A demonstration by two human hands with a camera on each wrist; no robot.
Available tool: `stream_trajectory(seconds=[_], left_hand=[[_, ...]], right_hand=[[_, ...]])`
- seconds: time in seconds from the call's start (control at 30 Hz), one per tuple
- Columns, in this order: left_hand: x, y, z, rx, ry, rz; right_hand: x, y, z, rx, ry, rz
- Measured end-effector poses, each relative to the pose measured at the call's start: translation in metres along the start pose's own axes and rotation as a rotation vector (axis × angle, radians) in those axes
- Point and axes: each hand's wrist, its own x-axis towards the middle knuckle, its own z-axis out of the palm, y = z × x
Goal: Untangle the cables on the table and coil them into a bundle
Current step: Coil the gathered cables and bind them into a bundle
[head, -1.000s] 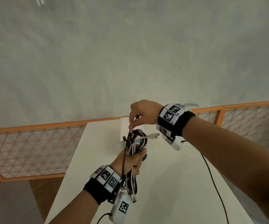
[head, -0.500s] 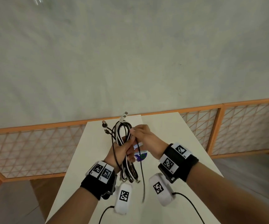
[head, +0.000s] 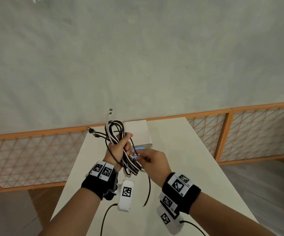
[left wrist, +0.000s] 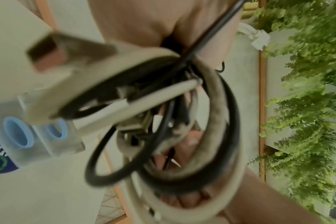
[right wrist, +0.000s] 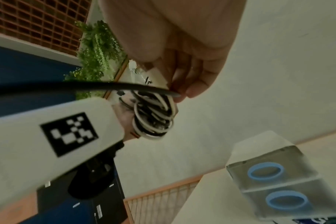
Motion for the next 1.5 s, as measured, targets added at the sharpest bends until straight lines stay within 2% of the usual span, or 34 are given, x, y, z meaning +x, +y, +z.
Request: stream_trajectory(seconds=[0.1,0.13,0.23,0.3,0.33,0.4,0.47,0.5,0.63,0.8,0.9,0.97,1.07,1.2,1.37,1.5], left_hand=[[-0.006,-0.009,0.001,0.101,-0.102,-0.064],[-0.010,-0.012,0.004,0.142,-0.126,-0.063],[-0.018,-0.015,0.014,0.178,-0.061,-0.042],[-0.018,-0.013,0.017,0.115,0.043,-0.042],[-0.016,-0.011,0.018,0.075,0.090,-0.046],[-0.011,-0.007,0.016,0.029,0.166,-0.036],[-0.008,-0.005,0.016,0.025,0.187,0.000],[-0.008,-0.005,0.017,0.038,0.175,0.013],[-0.014,-0.013,0.023,0.208,0.156,0.018],[-0.015,-0.017,0.027,0.250,0.208,-0.102],[-0.018,-0.012,0.030,0.267,0.175,-0.110],[-0.020,-0.011,0.029,0.263,0.131,-0.147],[-0.020,-0.009,0.028,0.283,0.090,-0.196],[-0.013,0.001,0.030,0.598,0.036,-0.215],[-0.013,0.005,0.030,0.446,0.002,-0.267],[-0.015,0.013,0.024,0.313,-0.169,-0.381]], right_hand=[[0.008,0.002,-0.009,0.222,0.093,0.125],[0.013,0.002,-0.013,0.217,0.088,0.104],[0.020,0.005,-0.017,-0.087,0.074,-0.130],[0.016,0.009,-0.013,-0.116,0.035,-0.199],[0.013,0.011,-0.011,-0.064,-0.005,-0.160],[0.006,0.011,-0.008,0.138,-0.148,0.030],[0.001,0.005,-0.006,0.410,-0.296,0.254],[0.002,0.004,-0.005,0.464,-0.355,0.303],[0.017,-0.002,-0.006,0.296,-0.502,0.247],[0.022,-0.008,-0.016,0.107,-0.659,0.287],[0.024,-0.010,-0.019,0.029,-0.641,0.310],[0.025,-0.014,-0.018,-0.013,-0.643,0.271],[0.030,-0.014,-0.012,0.131,-0.629,0.258],[0.027,-0.014,-0.008,0.349,-0.615,0.336],[0.030,-0.013,-0.001,0.424,-0.507,0.374],[0.033,-0.012,-0.002,0.479,-0.450,0.488]])
